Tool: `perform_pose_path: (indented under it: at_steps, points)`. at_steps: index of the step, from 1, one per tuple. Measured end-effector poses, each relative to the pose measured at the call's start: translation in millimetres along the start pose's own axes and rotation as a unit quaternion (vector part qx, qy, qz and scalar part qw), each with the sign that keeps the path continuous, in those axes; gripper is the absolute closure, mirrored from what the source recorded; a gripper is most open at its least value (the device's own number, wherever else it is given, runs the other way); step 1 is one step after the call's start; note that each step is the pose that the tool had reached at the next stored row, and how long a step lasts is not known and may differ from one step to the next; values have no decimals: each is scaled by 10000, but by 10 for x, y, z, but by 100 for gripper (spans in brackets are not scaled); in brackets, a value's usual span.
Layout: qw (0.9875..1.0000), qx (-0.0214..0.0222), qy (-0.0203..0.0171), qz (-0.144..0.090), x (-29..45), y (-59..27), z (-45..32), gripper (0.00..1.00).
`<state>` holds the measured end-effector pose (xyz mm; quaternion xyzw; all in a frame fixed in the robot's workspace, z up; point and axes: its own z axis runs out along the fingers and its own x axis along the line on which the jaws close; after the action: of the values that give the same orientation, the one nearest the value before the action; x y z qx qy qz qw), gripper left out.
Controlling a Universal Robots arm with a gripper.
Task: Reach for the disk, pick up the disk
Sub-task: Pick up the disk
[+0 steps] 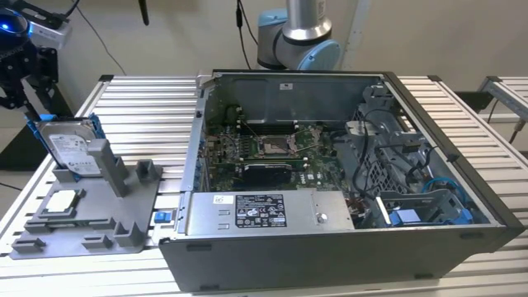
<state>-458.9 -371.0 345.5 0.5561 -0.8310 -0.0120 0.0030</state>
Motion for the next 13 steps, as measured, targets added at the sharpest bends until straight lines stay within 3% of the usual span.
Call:
perform_pose_path:
  at_steps: [3,6,9,13]
  points:
    - [10000,0,0,-1,0,0,0,0]
    - [10000,30,-11,-40,-19,9,17,0]
    - [9999,61,-23,-150,-30,19,55,0]
    - [9991,61,-21,-424,-37,25,62,0]
